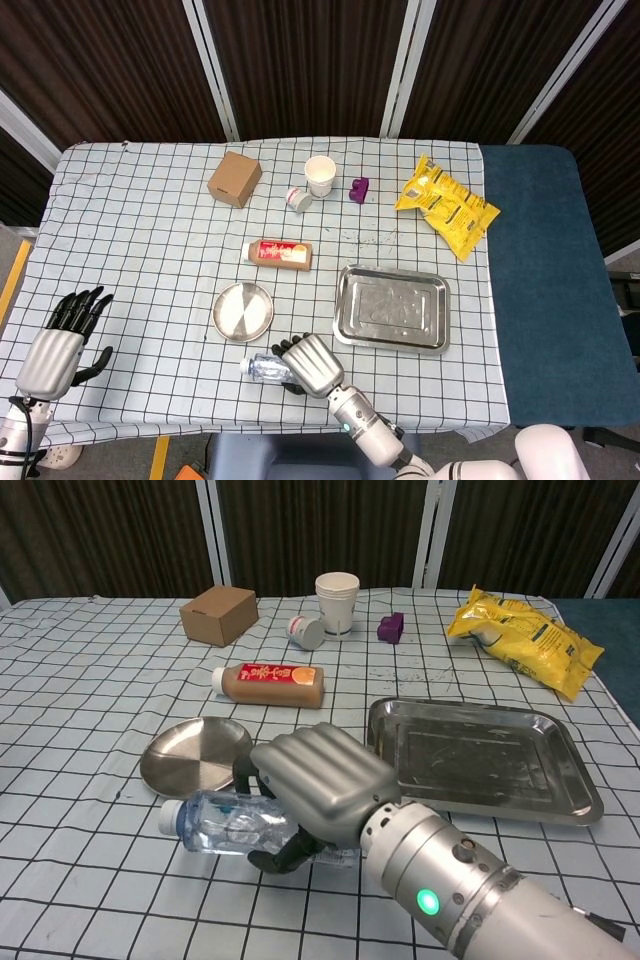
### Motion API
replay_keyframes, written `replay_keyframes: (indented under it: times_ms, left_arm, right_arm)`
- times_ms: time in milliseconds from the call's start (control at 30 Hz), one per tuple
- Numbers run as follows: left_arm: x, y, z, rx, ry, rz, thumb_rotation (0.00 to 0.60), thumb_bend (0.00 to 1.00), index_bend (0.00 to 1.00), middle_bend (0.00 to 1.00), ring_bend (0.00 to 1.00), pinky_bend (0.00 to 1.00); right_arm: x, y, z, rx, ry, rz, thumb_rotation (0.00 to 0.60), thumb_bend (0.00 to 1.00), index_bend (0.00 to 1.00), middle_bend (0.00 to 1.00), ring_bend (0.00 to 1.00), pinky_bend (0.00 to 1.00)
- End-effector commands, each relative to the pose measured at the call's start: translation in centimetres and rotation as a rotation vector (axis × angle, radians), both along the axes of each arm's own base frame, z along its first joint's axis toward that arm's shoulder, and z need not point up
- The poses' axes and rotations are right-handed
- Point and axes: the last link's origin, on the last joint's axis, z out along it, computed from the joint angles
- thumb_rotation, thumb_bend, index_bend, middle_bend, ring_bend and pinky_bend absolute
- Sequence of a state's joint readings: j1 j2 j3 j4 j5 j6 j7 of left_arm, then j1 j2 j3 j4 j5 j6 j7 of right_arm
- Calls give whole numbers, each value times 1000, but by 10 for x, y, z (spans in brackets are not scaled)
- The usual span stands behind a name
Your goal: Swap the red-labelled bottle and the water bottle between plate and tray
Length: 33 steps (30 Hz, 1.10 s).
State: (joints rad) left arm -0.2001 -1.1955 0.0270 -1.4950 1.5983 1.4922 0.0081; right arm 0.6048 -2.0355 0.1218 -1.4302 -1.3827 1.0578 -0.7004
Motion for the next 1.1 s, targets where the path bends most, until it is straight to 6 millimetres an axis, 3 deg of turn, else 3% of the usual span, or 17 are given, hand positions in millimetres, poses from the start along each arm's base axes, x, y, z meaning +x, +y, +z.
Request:
replay_keyframes:
  times_ms: [33,200,300,533,700,933,1100]
  left_arm:
    - [0,0,0,-1,-1,2,600,413,0,0,0,73]
    - [0,1,-1,-4,2,2,600,412,0,0,0,73]
    - [-1,1,-2,-8,6,6,600,413,0,0,0,74]
    - [-1,3,-5,-11,18,12,600,413,0,0,0,74]
    - [-1,4,-7,-15,23,14,600,413,0,0,0,74]
    - [2,0,-10,-31,25,-7,600,413,0,1,0,74]
    - [4,0,-15,-47,28,-18,600,412,0,1,0,73]
  right_arm:
    - [1,-1,-7,13,10,-6,600,513,468,551,425,531]
    - [-2,-5,-5,23,29,-13,600,513,187,382,279,425]
    - [-2,-6,-1,33,24,-25,600,507,78,325,245,383]
    - [-12,-12,21,38,7,-42,600,478,29,287,220,356]
    - [-16,-33,46,-44,-20,-64,600,478,27,268,189,320]
    - [-20,-86,71,-163,-27,-162,600,478,28,257,168,295]
    - [-10,-126,62,-202,7,-225,600,413,8,163,39,180]
